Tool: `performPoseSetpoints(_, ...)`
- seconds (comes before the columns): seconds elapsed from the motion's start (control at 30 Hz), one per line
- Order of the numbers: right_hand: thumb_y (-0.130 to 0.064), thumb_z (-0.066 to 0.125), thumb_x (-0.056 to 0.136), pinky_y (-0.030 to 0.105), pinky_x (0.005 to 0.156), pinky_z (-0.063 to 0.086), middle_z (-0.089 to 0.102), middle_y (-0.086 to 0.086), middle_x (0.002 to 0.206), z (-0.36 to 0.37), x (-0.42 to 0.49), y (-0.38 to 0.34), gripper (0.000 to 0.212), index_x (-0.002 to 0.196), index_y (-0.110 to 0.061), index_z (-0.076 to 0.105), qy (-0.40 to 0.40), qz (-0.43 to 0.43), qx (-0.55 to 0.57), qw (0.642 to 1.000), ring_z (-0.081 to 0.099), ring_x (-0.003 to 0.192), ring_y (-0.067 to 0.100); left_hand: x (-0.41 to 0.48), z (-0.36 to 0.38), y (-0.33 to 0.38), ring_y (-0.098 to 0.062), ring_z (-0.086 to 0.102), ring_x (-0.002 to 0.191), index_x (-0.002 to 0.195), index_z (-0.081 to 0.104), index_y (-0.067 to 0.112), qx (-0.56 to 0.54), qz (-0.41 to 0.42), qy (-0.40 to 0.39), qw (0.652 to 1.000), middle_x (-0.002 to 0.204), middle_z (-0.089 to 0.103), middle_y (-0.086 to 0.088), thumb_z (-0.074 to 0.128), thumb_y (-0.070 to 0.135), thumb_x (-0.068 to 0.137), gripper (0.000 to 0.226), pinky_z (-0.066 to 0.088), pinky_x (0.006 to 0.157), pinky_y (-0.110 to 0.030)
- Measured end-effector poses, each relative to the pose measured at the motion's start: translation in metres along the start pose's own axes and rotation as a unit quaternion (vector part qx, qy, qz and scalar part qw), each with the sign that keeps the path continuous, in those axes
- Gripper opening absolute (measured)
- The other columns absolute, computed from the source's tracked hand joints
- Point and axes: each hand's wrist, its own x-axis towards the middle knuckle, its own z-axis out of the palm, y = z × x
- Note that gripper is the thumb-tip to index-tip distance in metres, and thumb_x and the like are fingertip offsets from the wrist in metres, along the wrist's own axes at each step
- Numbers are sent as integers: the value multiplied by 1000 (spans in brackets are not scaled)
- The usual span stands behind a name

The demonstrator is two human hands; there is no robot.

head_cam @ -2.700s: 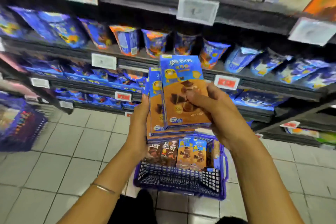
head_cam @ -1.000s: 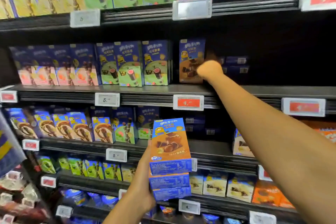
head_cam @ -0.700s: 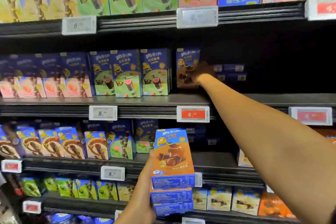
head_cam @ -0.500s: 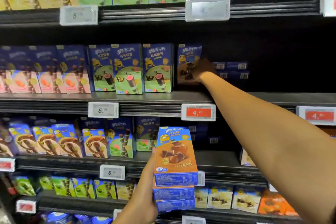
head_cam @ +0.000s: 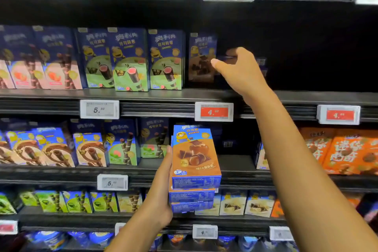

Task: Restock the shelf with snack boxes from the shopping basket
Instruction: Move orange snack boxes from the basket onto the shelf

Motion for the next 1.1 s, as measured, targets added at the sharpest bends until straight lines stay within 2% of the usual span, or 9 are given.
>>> performPoseSetpoints(0.13,-27,71,92,11,74,48,69,-10,92,-15,-103,10,22,110,-15,70,68,-98,100,988,64,82,-3,-3,11,-4,-33,79,96,113,82,25,7,25,-8,1000,118,78,-12,53,85,78,75,63,70,-42)
performPoseSetpoints(0.23,-23,71,93,22,68,52,71,-1,86,-14,-145,31,7,96,-16,71,25,-40,117,992,64,77,11,-6,19,-9,-32,78,102,111,83,29,8,43,-7,999,120,78,-9,51,85,78,72,64,73,-43)
performPoseSetpoints(0.33,-35,73,90,23,65,50,70,0,86,-8,-157,55,18,102,-21,69,-34,78,108,991,66,76,10,-9,26,-15,-34,75,110,118,80,27,4,62,10,998,124,76,-11,49,81,85,70,65,80,-46)
performPoseSetpoints(0.47,-36,72,91,17,59,52,76,-3,92,1,-163,75,30,116,-23,66,-173,197,146,954,74,74,4,-15,30,-26,-37,74,112,124,76,22,12,103,53,993,126,75,-15,49,72,92,66,65,84,-45)
performPoseSetpoints(0.57,-34,68,95,17,58,54,79,-4,85,3,-168,77,19,109,-22,69,-241,196,145,939,77,75,11,-21,32,-31,-37,74,111,120,78,24,32,125,69,989,124,76,-16,50,71,91,62,63,89,-47)
performPoseSetpoints(0.73,-27,68,96,22,58,57,79,-1,85,-5,-167,66,18,111,-18,67,-269,195,154,930,78,77,15,-24,26,-30,-36,74,112,112,81,29,47,160,77,983,122,76,-14,53,68,89,53,60,97,-53)
performPoseSetpoints(0.83,-19,71,94,36,70,62,76,7,91,-13,-163,55,20,114,-18,68,-265,153,135,943,77,81,24,-23,21,-28,-39,72,114,116,79,26,23,158,81,984,125,75,-15,54,59,95,46,57,100,-56)
performPoseSetpoints(0.97,-9,69,94,17,53,52,75,-3,85,-35,-147,34,20,112,-18,70,-235,85,191,949,75,72,11,-25,20,-23,-40,73,111,123,76,20,12,155,75,985,125,74,-19,58,61,87,58,58,98,-58)
performPoseSetpoints(1.1,-9,66,95,26,58,58,78,-1,94,-57,-104,14,21,115,-12,68,-134,61,263,954,77,84,16,-26,19,-19,-41,75,104,131,68,13,0,148,88,985,118,77,-19,64,59,80,70,60,94,-57)
